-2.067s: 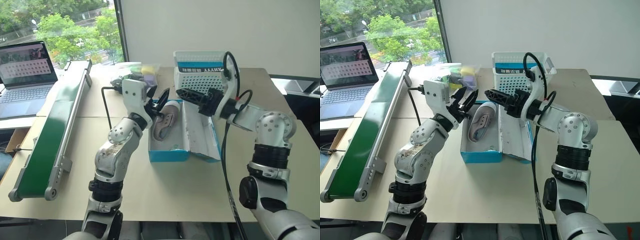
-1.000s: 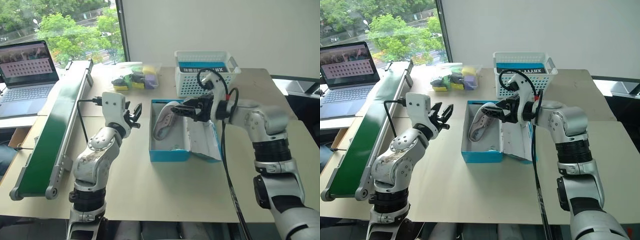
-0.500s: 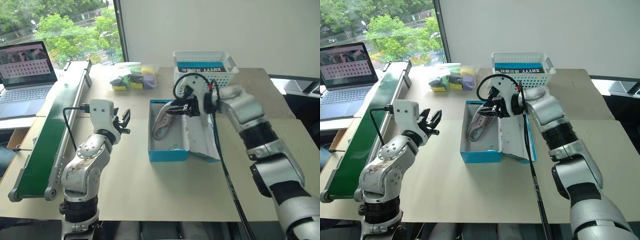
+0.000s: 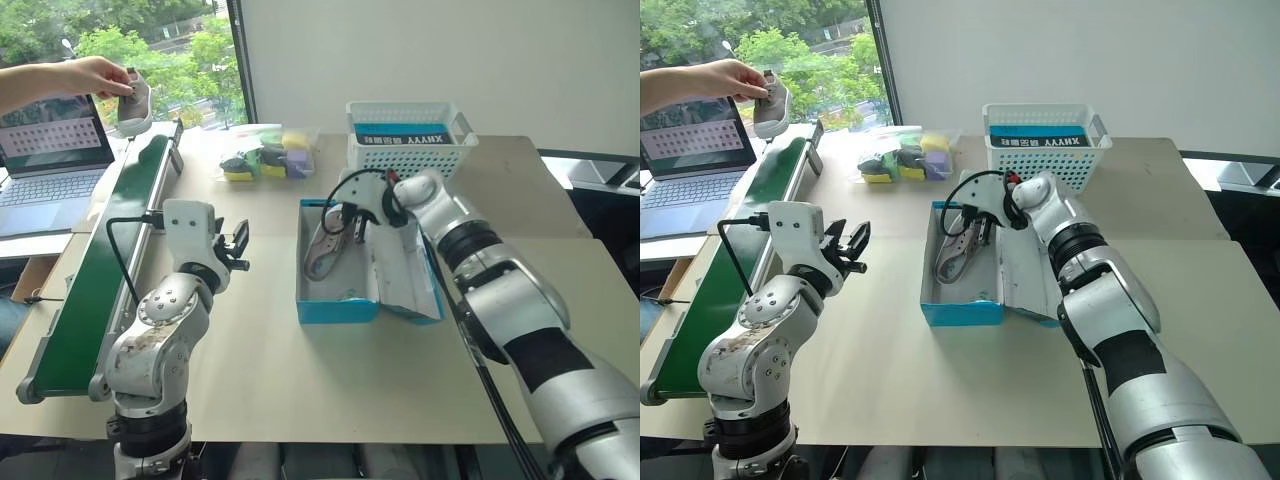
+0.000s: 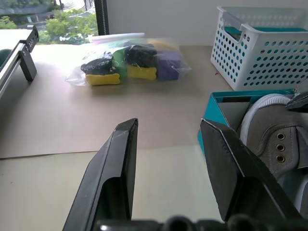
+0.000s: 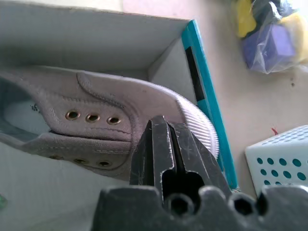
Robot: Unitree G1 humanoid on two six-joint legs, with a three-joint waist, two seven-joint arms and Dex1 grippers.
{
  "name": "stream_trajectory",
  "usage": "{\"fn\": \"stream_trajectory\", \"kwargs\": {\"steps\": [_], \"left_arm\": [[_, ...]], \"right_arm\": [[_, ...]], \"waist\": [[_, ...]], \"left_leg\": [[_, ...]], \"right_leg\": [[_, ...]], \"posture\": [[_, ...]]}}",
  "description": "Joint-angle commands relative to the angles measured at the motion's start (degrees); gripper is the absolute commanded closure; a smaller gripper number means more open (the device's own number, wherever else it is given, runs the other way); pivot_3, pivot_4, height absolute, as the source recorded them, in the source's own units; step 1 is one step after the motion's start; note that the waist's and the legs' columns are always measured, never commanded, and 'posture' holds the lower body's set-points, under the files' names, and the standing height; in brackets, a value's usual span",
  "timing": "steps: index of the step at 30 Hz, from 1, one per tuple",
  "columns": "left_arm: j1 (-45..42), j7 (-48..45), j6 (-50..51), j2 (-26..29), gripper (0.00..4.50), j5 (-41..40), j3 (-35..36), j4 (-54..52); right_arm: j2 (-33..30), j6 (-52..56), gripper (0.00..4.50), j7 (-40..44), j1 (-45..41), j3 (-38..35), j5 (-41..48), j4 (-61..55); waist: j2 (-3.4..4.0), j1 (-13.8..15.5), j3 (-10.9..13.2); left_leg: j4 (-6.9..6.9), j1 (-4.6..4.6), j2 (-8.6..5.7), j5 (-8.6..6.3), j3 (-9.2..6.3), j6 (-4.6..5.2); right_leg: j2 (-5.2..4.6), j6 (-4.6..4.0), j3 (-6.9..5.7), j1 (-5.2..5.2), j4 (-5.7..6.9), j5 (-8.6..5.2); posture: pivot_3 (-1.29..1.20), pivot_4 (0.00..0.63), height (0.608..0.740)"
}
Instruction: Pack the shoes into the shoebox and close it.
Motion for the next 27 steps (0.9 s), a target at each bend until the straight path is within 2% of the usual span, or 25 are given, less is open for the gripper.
{"fn": "stream_trajectory", "kwargs": {"steps": [1,5,11,14,18,27], "left_arm": [[-1.3,0.2,-0.2,-0.2,2.33,-0.3,-0.1,-2.5],[-2.8,-0.1,-0.9,-0.5,2.33,-0.1,-0.5,-0.8],[-4.1,-0.4,-2.3,-0.9,2.33,0.4,-1.3,1.3],[-4.1,-0.5,-3.5,-1.4,2.33,0.5,-1.7,2.5],[-4.2,-0.5,-4.7,-1.7,2.33,0.9,-2.2,3.8],[-4.6,-0.4,-6.0,-2.0,2.33,1.1,-2.8,5.0]], "right_arm": [[3.9,-4.6,4.42,0.9,2.4,0.1,-1.7,0.0],[7.7,-5.6,4.42,2.5,4.8,-1.4,-0.8,-1.0],[8.3,-6.9,4.42,5.2,7.7,-2.1,-1.1,-3.7],[5.4,-6.3,4.42,18.7,13.0,0.1,0.9,-14.5],[1.2,0.2,4.42,29.8,18.0,1.0,3.6,-29.6],[-6.1,13.0,4.42,42.4,21.9,3.1,9.0,-51.0]], "waist": [[0.0,-0.1,0.0],[0.0,-0.3,0.0],[0.0,0.0,0.0],[0.0,0.0,0.0],[0.0,0.0,0.0],[0.0,0.1,0.0]], "left_leg": [[0.0,0.01,0.0,0.0,0.0,0.0],[0.0,0.05,0.02,0.0,0.0,-0.01],[0.0,0.16,0.0,0.02,-0.05,-0.06],[-0.01,0.17,0.0,0.01,-0.04,-0.07],[-0.01,0.18,0.01,-0.02,-0.05,-0.11],[0.0,0.24,0.0,-0.02,-0.07,-0.11]], "right_leg": [[0.0,0.0,0.0,0.0,0.01,0.0],[0.01,0.0,0.01,0.0,0.07,0.0],[0.0,0.0,-0.02,0.12,0.08,0.0],[0.0,0.0,-0.02,0.16,0.04,0.0],[0.0,0.01,-0.03,0.18,0.03,0.0],[0.01,0.0,-0.03,0.21,0.06,0.0]], "posture": [[0.0,0.15,0.74],[0.0,0.15,0.74],[0.0,0.15,0.74],[0.0,0.15,0.74],[0.0,0.15,0.74],[0.0,0.15,0.74]]}}
